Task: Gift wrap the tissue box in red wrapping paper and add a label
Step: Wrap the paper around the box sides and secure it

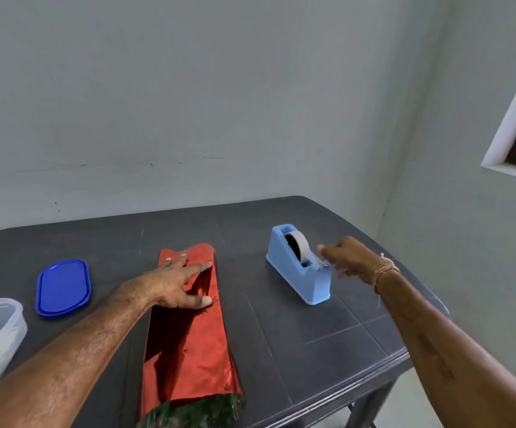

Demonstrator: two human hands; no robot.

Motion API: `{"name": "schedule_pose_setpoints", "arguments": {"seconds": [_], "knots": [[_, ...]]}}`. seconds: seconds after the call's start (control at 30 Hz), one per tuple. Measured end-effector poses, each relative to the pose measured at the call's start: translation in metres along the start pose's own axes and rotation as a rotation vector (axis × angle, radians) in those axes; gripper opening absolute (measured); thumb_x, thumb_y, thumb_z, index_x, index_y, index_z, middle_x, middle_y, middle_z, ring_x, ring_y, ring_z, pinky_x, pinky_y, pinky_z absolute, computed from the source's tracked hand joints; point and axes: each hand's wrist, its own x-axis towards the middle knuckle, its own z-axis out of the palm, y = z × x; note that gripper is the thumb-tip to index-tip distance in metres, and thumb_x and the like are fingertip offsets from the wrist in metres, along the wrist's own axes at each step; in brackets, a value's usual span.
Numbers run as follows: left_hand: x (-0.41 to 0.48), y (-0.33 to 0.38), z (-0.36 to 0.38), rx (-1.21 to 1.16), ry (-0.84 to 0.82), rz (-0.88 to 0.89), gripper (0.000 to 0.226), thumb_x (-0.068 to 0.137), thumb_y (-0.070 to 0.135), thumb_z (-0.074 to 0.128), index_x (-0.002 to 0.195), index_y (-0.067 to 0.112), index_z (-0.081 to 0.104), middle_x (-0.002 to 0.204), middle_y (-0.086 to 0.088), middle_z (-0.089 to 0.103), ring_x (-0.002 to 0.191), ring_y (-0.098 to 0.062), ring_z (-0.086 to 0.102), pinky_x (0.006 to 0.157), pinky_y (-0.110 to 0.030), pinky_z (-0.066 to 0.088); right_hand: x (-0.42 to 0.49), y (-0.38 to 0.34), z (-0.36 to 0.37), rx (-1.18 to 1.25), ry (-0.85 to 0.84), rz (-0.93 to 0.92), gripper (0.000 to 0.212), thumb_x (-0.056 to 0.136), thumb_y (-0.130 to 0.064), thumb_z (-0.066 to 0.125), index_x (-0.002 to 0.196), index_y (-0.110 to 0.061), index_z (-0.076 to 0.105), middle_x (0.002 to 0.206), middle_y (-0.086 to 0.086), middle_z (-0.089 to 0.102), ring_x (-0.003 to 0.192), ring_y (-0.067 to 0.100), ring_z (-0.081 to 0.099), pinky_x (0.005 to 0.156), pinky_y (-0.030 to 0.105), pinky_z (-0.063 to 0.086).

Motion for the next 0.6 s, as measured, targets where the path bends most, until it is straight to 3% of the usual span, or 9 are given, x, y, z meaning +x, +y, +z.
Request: {"name": "schedule_pose_setpoints", "arguments": {"seconds": [0.17,0.27,0.43,0.6], "knots": [[0.001,-0.005,0.001,-0.035,-0.005,0.017,0.14,0.033,0.106,0.044,0.158,0.055,0.005,0.172,-0.005,-0.012,0.156,-0.038,-0.012,0.125,-0.062,0.01,-0.001,0.0,-0.002,0.256,-0.202,0.102,0.023,0.093,-0.022,0.075,0.096,0.0,0.068,0.103,0.013,0.065,0.088,0.024,0.067,0.066,0.034,0.064],[0.001,-0.003,0.002,-0.049,0.001,0.01,0.13,0.044,0.099,0.049,0.158,0.054,0.006,0.172,-0.005,-0.012,0.157,-0.037,-0.013,0.125,-0.061,0.009,-0.003,-0.003,-0.005,0.384,-0.231,0.155,0.026,0.09,-0.017,0.079,0.104,0.003,0.068,0.111,0.017,0.063,0.098,0.034,0.069,0.068,0.046,0.065],[-0.001,-0.001,0.003,-0.052,-0.01,0.008,0.116,0.059,0.084,0.054,0.159,0.051,0.005,0.171,-0.006,-0.013,0.156,-0.036,-0.015,0.126,-0.058,0.005,-0.007,0.001,-0.012,0.571,-0.275,0.191,0.022,0.092,-0.013,0.075,0.109,0.0,0.072,0.096,0.016,0.064,0.083,0.033,0.072,0.072,0.057,0.063],[0.0,-0.003,0.003,-0.069,-0.013,0.014,0.114,0.061,0.082,0.056,0.159,0.051,0.006,0.171,-0.006,-0.014,0.156,-0.036,-0.017,0.126,-0.059,0.004,-0.018,0.017,-0.005,0.717,-0.281,0.13,0.015,0.091,-0.009,0.074,0.102,0.001,0.073,0.086,0.012,0.072,0.083,0.027,0.074,0.082,0.052,0.063]]}}
